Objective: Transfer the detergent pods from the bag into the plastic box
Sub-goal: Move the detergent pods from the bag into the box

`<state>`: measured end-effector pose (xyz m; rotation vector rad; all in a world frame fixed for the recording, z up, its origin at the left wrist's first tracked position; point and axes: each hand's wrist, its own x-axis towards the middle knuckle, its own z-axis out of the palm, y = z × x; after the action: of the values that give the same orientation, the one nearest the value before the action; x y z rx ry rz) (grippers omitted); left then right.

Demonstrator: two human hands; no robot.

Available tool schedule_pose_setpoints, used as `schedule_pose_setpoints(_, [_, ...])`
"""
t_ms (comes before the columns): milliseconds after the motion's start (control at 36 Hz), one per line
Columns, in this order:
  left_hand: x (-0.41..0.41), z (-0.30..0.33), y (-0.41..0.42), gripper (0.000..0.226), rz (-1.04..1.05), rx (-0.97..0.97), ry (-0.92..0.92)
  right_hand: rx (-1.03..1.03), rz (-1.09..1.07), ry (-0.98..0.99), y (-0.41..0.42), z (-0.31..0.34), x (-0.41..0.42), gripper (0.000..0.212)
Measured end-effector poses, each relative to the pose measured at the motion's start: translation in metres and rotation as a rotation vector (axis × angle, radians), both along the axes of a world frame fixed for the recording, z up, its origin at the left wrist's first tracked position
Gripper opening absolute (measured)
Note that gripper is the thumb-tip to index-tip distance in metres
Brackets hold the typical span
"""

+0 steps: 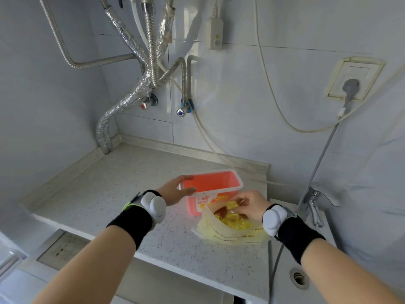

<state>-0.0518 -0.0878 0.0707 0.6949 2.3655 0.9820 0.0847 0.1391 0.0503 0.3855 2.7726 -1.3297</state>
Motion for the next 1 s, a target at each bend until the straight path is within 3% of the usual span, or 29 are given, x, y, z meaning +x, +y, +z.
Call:
schedule_pose_setpoints(83, [0.013,-0.006,0.014,0.057,-0.001,0.018,0.053,-0.003,-0.002,-0.014,0.005,0.004,0.002,0.022])
schedule_pose_setpoints(250, [0.028,-0.021,0.035,0.094,0.048,-0.051,0.117,-0.002,0.025,-0.041,0.011,0.013,0.005,0.028])
schedule_pose_setpoints(528, [0.029,-0.027,0.045,0.075,0.053,-0.153,0.265,-0.052,0.046,-0.003,0.008,0.033,0.013,0.022])
schedule_pose_setpoints(639, [0.028,-0.026,0.044,0.071,0.04,-0.194,0.279,-0.171,-0.018,0.167,0.001,0.058,0.006,0.021])
schedule_pose_setpoints(778, [0.029,-0.022,0.043,0.07,0.024,-0.216,0.281,-0.01,-0.164,0.361,0.002,0.076,-0.025,0.028])
schedule_pose_setpoints(1000, [0.033,-0.018,0.041,0.078,0.028,-0.224,0.258,0.097,-0.167,0.15,0.0,0.06,-0.045,0.023])
